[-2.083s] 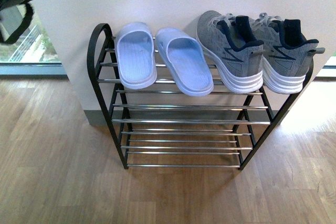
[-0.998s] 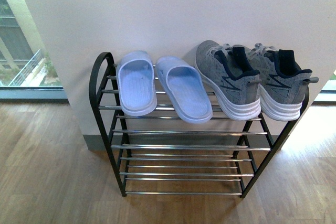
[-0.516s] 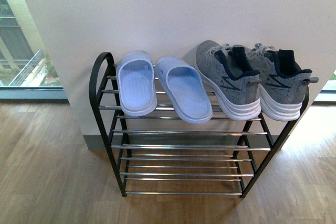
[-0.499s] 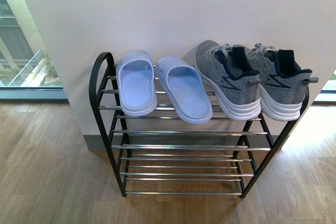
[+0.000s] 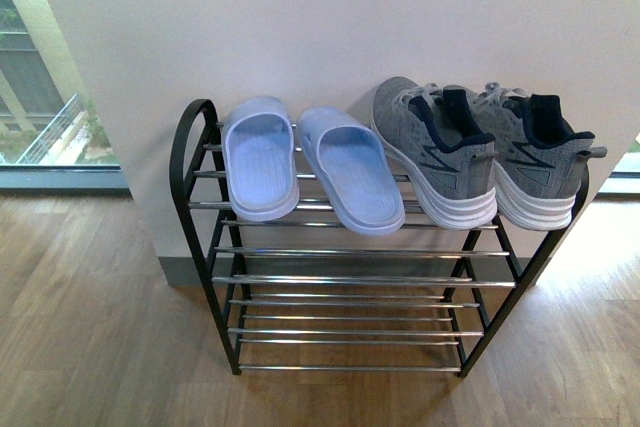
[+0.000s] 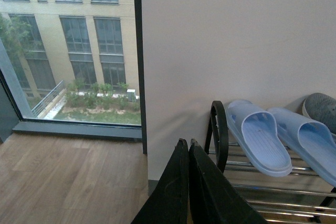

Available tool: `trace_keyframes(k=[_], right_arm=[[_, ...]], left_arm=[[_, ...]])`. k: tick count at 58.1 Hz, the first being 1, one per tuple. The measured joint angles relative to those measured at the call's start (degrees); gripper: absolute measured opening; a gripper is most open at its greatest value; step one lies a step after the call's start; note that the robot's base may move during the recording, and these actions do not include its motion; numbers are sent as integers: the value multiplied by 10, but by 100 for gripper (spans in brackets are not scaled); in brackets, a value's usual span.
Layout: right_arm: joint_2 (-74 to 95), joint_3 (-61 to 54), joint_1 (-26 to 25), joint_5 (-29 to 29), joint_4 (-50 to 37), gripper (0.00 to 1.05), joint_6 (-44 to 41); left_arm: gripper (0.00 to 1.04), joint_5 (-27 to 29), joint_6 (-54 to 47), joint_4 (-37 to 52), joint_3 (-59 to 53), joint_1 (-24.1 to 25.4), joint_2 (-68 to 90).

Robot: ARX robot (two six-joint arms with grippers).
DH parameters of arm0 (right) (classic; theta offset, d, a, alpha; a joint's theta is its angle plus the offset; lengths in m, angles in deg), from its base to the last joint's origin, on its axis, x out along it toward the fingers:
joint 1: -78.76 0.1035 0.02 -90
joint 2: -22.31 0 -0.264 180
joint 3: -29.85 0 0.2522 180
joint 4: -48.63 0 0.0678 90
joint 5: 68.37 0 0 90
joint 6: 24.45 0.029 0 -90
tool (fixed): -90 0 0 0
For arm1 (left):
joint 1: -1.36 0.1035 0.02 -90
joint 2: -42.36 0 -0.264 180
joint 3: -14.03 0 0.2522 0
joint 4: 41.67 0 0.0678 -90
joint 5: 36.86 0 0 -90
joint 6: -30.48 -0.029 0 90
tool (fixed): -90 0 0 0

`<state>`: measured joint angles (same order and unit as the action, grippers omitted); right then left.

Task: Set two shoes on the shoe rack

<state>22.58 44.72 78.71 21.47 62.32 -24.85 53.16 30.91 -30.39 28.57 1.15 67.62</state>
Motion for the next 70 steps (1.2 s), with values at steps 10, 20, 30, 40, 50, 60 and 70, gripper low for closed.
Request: trace_keyframes(k=[10, 20, 30, 40, 50, 60, 70], right_arm=[[0, 0, 0, 0, 0, 95, 0], [0, 0, 0, 0, 0, 95, 0], [0, 0, 0, 0, 0, 95, 0], [0, 0, 0, 0, 0, 95, 0], [0, 0, 0, 0, 0, 95, 0], [0, 0, 0, 1, 0, 95, 0], [0, 0, 0, 1, 0, 95, 0]], left_arm=[[1, 0, 0, -45, 0, 0, -47], [1, 0, 0, -90, 0, 0, -93], [1, 0, 0, -117, 0, 0, -121], [1, 0, 0, -140, 0, 0, -143], [1, 0, 0, -240, 0, 0, -224], [1, 0, 0, -250, 0, 0, -243], [22, 0, 0, -250, 0, 0, -243]])
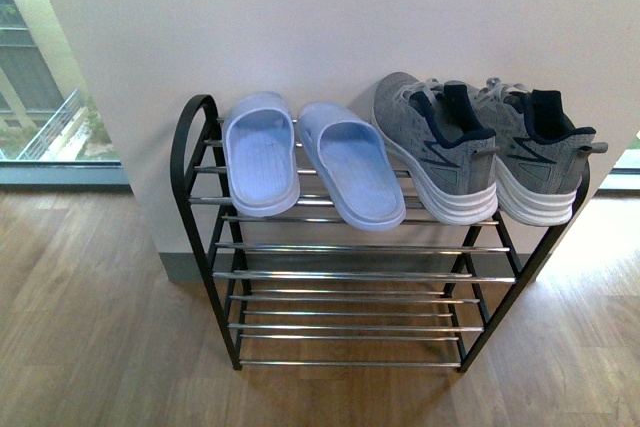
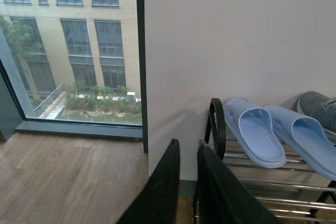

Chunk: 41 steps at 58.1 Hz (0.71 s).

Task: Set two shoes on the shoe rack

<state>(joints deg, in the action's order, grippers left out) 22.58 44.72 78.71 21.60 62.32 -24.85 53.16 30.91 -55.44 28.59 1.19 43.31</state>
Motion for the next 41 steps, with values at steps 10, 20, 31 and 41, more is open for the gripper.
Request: trace_keyframes(k=[10, 20, 31, 41], right_arm=[[0, 0, 0, 0, 0, 95, 0], [0, 0, 0, 0, 0, 95, 0], [0, 0, 0, 0, 0, 95, 0], [0, 0, 0, 0, 0, 95, 0]], left_arm=[[54, 0, 0, 0, 0, 0, 0], [82, 0, 0, 0, 0, 0, 0], [95, 0, -2, 0, 0, 0, 0], [95, 0, -2, 0, 0, 0, 0]])
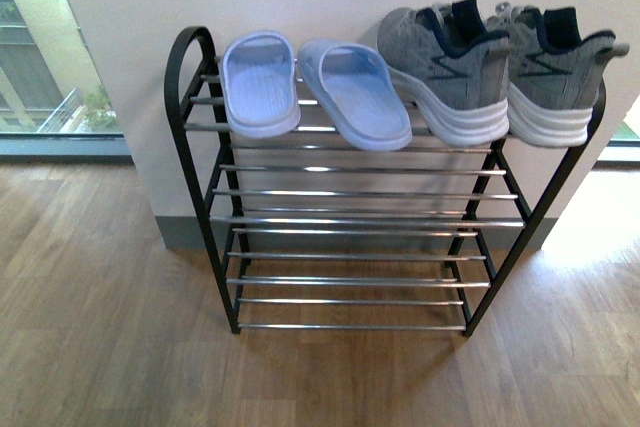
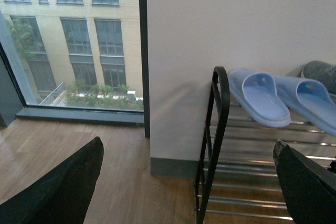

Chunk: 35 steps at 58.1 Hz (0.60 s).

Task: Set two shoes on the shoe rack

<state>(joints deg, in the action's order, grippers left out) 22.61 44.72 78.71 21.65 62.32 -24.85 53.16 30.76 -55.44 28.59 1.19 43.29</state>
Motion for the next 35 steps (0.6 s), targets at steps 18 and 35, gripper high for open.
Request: trace_keyframes(k=[18, 35], right_arm=[[0, 0, 0, 0, 0, 95, 0], [0, 0, 0, 0, 0, 95, 0]], left_arm=[[95, 0, 0, 0, 0, 0, 0], [95, 0, 0, 0, 0, 0, 0]])
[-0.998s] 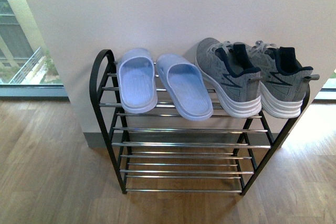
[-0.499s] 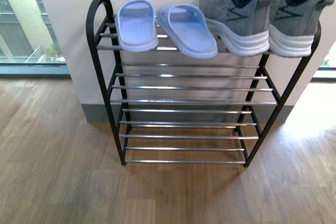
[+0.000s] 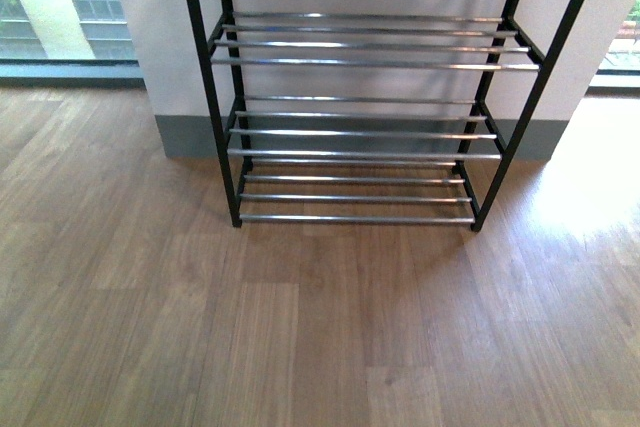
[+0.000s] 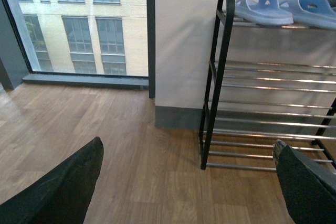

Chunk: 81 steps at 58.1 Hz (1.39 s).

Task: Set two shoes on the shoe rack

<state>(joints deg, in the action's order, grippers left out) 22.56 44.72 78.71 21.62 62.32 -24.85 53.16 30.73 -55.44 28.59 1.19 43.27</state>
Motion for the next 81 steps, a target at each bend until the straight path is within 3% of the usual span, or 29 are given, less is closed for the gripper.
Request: trace_keyframes(k=[81], right_arm=[[0, 0, 0, 0, 0, 95, 0]], left_arm=[[95, 0, 0, 0, 0, 0, 0]])
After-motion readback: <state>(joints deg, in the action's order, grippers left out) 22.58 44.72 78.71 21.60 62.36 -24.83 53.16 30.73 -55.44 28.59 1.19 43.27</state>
